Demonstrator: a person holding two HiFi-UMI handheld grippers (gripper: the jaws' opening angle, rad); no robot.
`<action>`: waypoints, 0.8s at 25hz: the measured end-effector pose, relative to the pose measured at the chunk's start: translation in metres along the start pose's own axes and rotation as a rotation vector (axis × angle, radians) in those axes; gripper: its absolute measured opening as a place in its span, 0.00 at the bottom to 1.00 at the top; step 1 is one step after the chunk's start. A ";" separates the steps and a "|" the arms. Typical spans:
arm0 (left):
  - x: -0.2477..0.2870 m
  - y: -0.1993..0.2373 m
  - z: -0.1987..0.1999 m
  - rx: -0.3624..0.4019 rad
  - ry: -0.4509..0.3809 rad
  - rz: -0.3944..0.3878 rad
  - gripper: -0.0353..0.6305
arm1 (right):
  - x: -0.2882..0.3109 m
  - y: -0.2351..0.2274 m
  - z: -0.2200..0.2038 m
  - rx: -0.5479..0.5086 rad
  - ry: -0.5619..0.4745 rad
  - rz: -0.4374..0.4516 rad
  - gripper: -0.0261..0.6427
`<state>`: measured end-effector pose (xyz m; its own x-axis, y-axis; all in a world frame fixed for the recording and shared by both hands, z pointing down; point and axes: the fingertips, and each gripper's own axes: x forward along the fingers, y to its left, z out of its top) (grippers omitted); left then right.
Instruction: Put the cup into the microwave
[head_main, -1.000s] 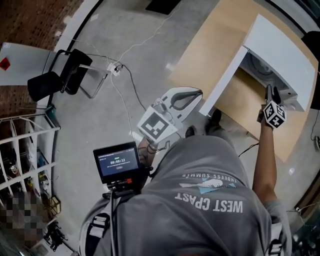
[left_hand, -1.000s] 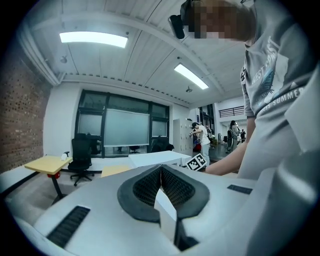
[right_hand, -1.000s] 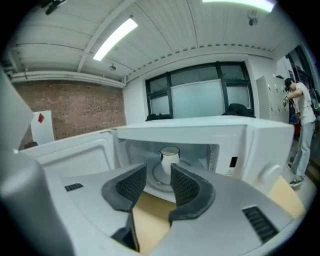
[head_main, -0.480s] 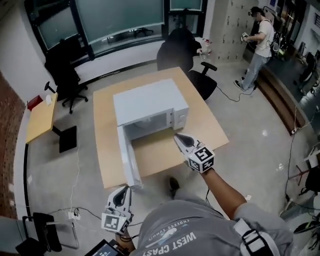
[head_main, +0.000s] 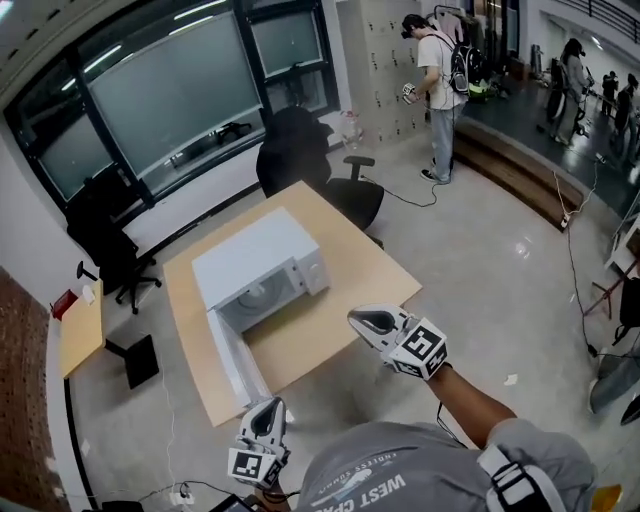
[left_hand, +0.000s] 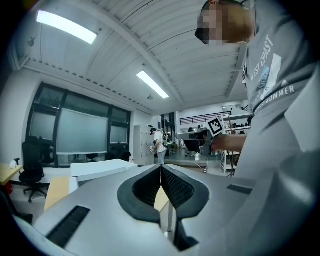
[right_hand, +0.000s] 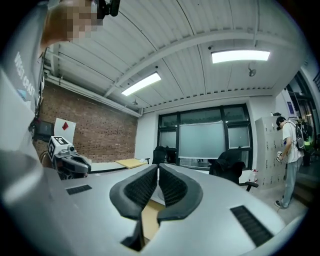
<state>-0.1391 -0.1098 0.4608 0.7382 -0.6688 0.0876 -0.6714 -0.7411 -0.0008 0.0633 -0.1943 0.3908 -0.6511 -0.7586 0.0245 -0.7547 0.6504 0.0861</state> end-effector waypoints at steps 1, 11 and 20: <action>0.003 -0.016 -0.001 0.008 -0.003 -0.023 0.09 | -0.020 0.002 0.002 -0.005 -0.003 -0.002 0.07; 0.048 -0.239 0.011 0.076 -0.006 -0.246 0.09 | -0.271 0.039 -0.012 0.000 0.049 -0.028 0.07; 0.002 -0.414 0.010 0.066 0.018 -0.354 0.09 | -0.458 0.096 -0.027 0.045 0.125 -0.089 0.07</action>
<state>0.1410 0.1956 0.4513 0.9225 -0.3694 0.1116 -0.3683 -0.9292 -0.0313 0.2917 0.2148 0.4149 -0.5685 -0.8103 0.1425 -0.8136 0.5794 0.0485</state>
